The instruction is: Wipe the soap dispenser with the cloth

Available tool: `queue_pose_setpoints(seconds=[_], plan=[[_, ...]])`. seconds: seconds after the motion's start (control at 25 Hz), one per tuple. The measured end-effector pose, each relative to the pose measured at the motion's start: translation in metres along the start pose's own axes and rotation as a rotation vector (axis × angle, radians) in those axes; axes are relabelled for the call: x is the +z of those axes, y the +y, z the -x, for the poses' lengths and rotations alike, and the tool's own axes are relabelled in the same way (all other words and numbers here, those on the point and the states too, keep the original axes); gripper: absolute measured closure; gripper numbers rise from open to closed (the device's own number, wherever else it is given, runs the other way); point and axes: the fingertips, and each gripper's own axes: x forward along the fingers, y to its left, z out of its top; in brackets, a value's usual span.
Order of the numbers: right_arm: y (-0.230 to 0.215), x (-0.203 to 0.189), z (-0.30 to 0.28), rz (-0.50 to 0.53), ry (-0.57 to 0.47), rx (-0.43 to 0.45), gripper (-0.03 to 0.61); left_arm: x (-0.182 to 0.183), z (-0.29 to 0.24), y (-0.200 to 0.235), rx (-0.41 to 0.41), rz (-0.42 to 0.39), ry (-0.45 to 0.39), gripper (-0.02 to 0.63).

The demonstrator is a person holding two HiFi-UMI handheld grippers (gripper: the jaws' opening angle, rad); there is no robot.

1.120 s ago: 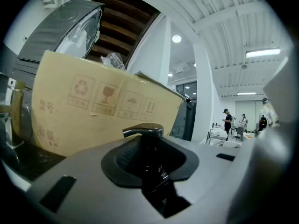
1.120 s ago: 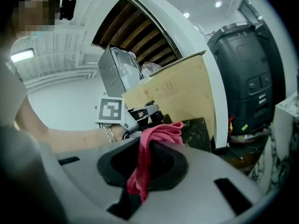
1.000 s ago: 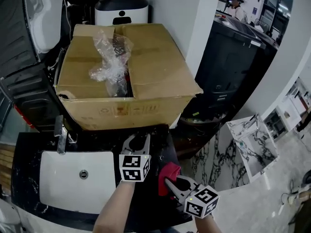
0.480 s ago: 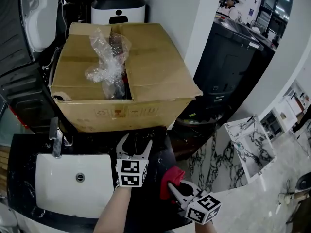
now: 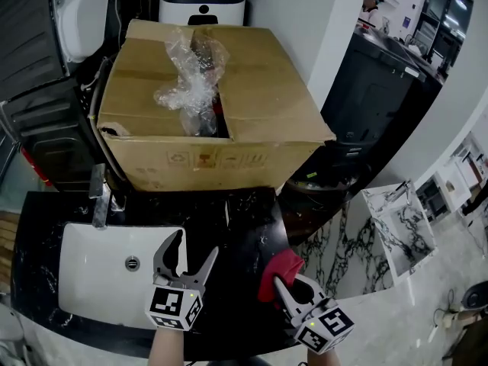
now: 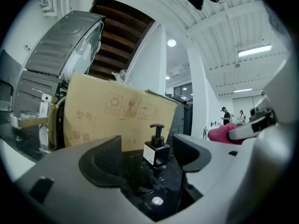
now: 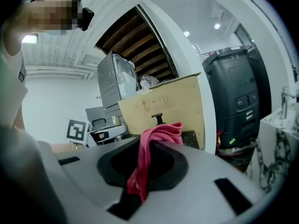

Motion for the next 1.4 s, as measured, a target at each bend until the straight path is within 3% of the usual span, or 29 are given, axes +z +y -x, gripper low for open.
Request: queue_pose_setpoints(seconds=[0.28,0.32,0.44,0.48,1.0,1.4], plan=[[0.01,0.028,0.007,0.146,-0.051,-0.027,0.529,0.009,0.066,-0.001,0.055,-0.041,-0.034,0.285],[0.014,0.031,0.01,0.16,-0.059,-0.027,0.529,0.01,0.074,-0.002,0.069,-0.041,-0.032,0.312],[0.026,0.04,0.021,0.191,-0.087,-0.025,0.529,0.019,0.099,-0.001,0.14,-0.049,-0.043,0.55],[0.029,0.044,0.025,0.203,-0.096,-0.027,0.529,0.023,0.106,-0.002,0.158,-0.054,-0.053,0.595],[0.071,0.095,0.091,0.317,-0.213,-0.068,0.529,0.101,0.16,-0.047,0.151,-0.126,-0.215,0.6],[0.083,0.111,0.12,0.353,-0.269,-0.125,0.53,0.132,0.178,-0.069,0.123,-0.195,-0.258,0.6]])
